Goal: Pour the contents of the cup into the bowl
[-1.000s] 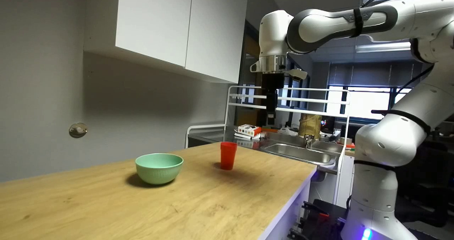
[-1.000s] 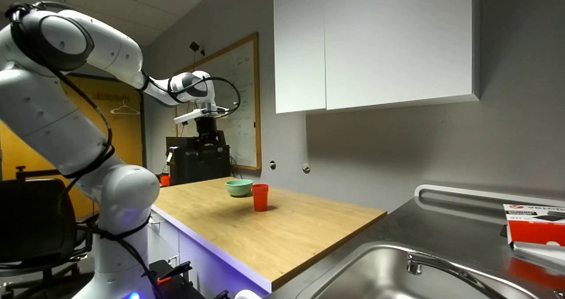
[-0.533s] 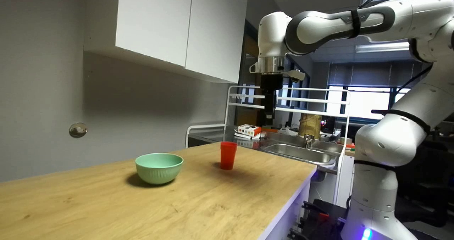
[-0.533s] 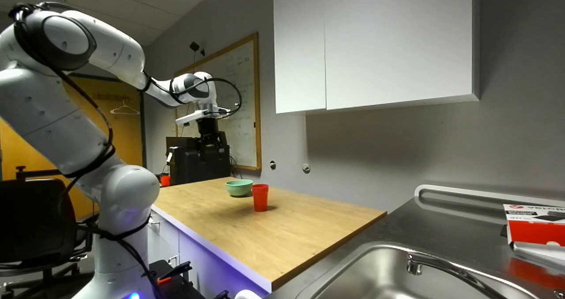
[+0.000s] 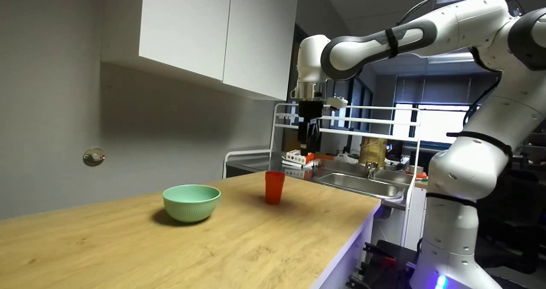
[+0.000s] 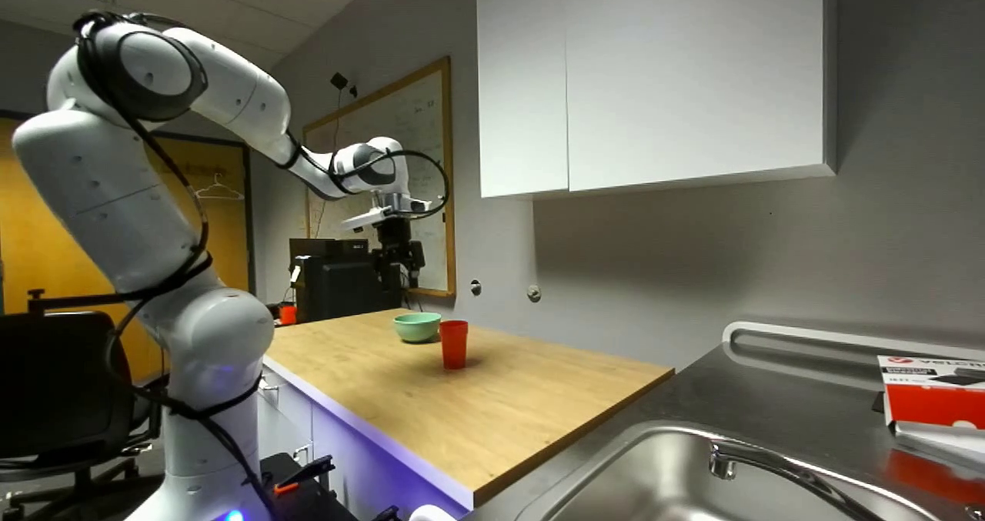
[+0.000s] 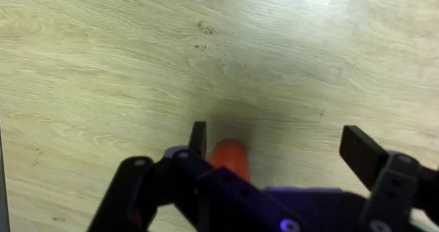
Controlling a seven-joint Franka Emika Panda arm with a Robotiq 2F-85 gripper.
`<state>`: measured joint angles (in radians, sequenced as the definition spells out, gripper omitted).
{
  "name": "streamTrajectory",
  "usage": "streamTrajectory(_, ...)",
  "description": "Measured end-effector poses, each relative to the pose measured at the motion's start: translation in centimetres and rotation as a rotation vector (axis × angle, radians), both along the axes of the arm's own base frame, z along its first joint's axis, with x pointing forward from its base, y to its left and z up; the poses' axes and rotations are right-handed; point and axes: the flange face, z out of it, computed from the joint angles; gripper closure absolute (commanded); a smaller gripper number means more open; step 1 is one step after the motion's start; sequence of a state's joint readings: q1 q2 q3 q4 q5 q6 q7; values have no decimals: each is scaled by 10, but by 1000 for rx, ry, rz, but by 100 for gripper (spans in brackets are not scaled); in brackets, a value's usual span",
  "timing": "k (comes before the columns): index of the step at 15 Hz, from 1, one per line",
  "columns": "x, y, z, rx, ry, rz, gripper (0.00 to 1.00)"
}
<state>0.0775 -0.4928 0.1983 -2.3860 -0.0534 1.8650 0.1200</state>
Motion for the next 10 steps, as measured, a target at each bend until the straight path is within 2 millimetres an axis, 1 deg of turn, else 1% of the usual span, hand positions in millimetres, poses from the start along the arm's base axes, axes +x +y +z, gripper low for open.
streamTrajectory(6, 55, -37, -17, 56, -23, -104, 0)
streamTrajectory(10, 86, -56, -33, 77, -7, -160, 0)
